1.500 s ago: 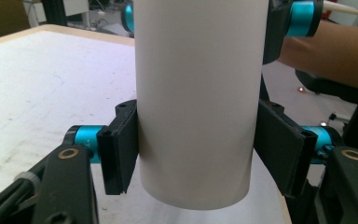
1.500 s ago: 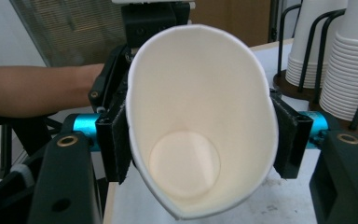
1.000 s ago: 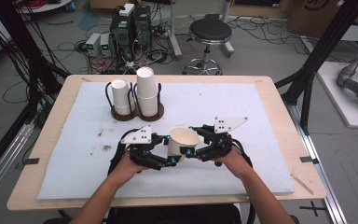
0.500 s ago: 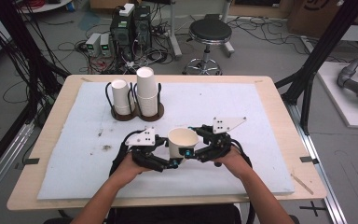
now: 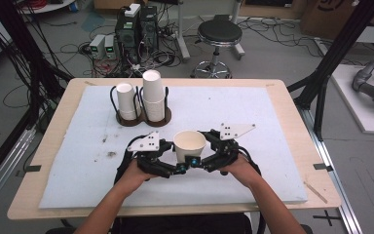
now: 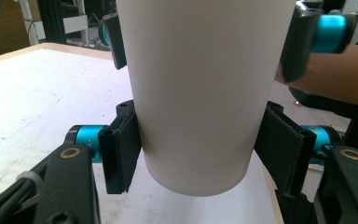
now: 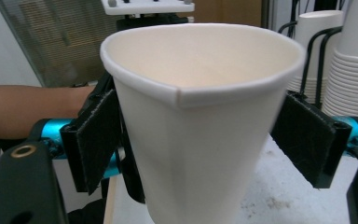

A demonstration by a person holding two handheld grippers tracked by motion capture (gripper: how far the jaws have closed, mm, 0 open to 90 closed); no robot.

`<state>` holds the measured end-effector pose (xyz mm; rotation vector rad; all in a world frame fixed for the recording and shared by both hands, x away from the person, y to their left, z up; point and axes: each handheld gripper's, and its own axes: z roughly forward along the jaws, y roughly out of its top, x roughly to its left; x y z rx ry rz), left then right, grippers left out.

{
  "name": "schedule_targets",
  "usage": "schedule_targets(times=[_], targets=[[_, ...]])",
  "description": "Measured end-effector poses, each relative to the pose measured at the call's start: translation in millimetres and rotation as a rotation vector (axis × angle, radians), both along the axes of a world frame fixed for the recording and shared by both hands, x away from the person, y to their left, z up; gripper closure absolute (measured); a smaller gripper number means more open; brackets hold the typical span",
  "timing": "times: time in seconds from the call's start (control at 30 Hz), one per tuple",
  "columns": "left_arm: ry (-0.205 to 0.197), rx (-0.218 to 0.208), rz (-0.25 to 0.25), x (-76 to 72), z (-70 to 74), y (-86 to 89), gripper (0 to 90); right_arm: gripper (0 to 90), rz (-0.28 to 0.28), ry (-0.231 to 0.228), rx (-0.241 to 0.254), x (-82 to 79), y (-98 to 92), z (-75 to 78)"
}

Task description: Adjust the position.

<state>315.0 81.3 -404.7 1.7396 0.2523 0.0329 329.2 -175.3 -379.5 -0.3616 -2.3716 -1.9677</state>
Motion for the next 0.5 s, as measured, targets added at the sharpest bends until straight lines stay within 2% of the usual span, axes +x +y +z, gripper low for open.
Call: schedule_targets(times=[0.2,0.23,0.3,0.33,0.47,0.5], targets=[[-0.002,0.005,-0.011,-1.3,-1.0,-3.1,35.2,18.9,0.013,-0.010,0.020,-1.3,3.8,0.5],[-0.003,0.006,-0.010,-1.4,-1.1,-3.2,35.3,21.0,0.012,-0.020,0.021,-0.9,3.6,0.6],[-0.002,0.001,-0.009,-1.8,-1.3,-3.9,35.3,31.3,0.020,-0.025,0.022,-1.2,2.6,1.4],[-0.003,0.003,-0.011,-1.6,-1.4,-4.0,35.2,31.5,0.021,-0.037,0.021,-1.2,2.3,1.8],[0.013,0.021,0.023,-0.8,-2.9,-5.0,33.0,33.0,0.009,-0.051,0.004,-1.5,1.7,2.0],[0.018,0.033,0.037,-0.4,-3.1,-4.8,29.1,33.5,0.004,-0.063,-0.003,-1.1,0.8,2.3]])
